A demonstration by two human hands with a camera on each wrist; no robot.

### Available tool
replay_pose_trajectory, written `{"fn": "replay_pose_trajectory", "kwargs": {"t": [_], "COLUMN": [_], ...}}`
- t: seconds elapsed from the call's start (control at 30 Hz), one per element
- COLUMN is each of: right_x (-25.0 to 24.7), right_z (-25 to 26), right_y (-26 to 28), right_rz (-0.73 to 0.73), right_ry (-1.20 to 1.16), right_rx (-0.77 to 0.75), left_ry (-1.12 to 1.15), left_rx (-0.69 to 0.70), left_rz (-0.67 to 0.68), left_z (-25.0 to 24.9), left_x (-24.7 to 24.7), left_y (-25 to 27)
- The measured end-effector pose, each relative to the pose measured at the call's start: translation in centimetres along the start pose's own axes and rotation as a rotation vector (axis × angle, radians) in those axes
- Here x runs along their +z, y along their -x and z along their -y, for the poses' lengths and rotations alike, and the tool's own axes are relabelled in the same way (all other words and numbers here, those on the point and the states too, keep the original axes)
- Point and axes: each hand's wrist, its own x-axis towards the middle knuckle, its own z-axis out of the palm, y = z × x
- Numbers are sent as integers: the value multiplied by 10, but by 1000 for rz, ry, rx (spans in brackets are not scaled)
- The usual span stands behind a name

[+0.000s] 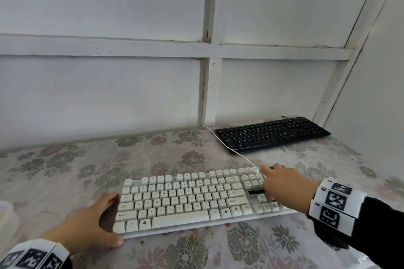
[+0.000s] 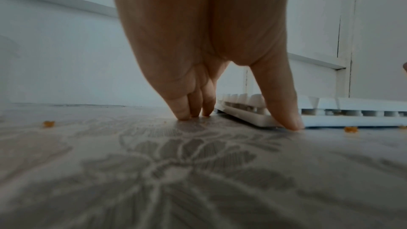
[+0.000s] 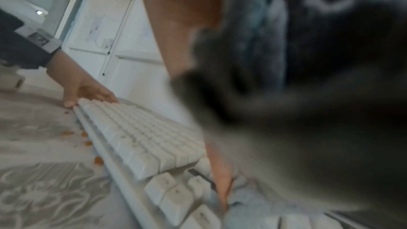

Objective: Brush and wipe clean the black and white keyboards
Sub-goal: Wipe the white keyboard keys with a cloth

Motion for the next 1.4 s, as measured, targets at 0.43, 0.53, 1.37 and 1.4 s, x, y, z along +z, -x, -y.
{"fn": "replay_pose_trajectory", "kwargs": {"t": [0.43, 0.53, 1.37, 1.4], "right_x": [34, 43, 19, 15], "right_z": [-39, -44, 17, 20], "right_y": [17, 18, 6, 5], "right_rz": [-125, -149, -121, -136], "right_ry": [-645, -854, -258, -192], "right_rx": [63, 120, 151, 142], "left_ry": [-70, -116, -149, -153], "left_rx": [11, 10, -43, -48], "left_rz": [-67, -80, -185, -188], "left_z": [-20, -23, -11, -12], "left_x": [8, 8, 3, 3], "left_y": [8, 11, 6, 6]}}
